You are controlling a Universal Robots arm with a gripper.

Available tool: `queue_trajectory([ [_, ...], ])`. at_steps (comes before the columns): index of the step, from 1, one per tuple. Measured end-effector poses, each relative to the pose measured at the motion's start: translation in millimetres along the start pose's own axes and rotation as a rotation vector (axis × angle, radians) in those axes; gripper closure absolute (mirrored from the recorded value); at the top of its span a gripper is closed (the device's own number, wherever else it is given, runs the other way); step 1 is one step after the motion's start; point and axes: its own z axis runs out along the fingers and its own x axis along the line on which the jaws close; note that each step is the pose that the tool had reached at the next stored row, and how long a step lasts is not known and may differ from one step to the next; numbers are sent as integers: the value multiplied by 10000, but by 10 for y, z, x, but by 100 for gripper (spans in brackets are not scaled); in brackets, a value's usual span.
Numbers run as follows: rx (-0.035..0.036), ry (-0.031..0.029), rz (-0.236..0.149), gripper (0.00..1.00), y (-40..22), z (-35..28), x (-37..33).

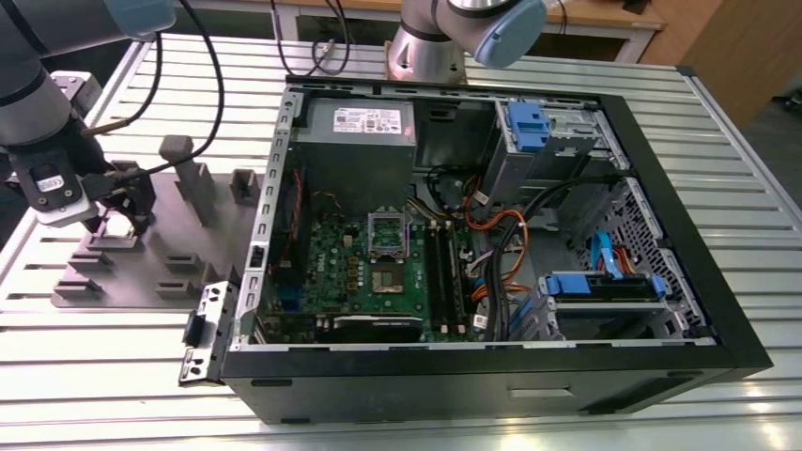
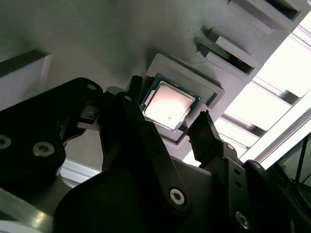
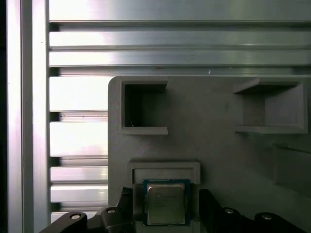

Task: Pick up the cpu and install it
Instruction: 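Pick up the cpu and move it towards the insertion slot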

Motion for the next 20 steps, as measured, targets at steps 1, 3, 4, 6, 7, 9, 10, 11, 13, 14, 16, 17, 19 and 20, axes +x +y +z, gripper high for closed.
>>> queue_trajectory([
  [1, 0, 0, 0, 35, 0, 0, 0],
  [3, 0, 0, 0, 36, 0, 1, 0],
  [4, -1, -1, 0, 43, 0, 1, 0],
  [6, -1, -1, 0, 43, 0, 1, 0],
  [7, 0, 0, 0, 43, 0, 1, 0],
  [9, -1, 0, 0, 43, 0, 1, 0],
  [10, 0, 0, 0, 43, 0, 1, 0],
  [11, 0, 0, 0, 43, 0, 1, 0],
  [13, 0, -1, 0, 43, 0, 2, 0],
  [14, 0, -1, 0, 43, 0, 2, 0],
  [16, 0, -1, 0, 43, 0, 2, 0],
  [17, 0, 0, 0, 44, 0, 2, 0],
  [19, 0, -1, 0, 51, 0, 2, 0],
  [20, -1, -1, 0, 51, 0, 3, 0],
])
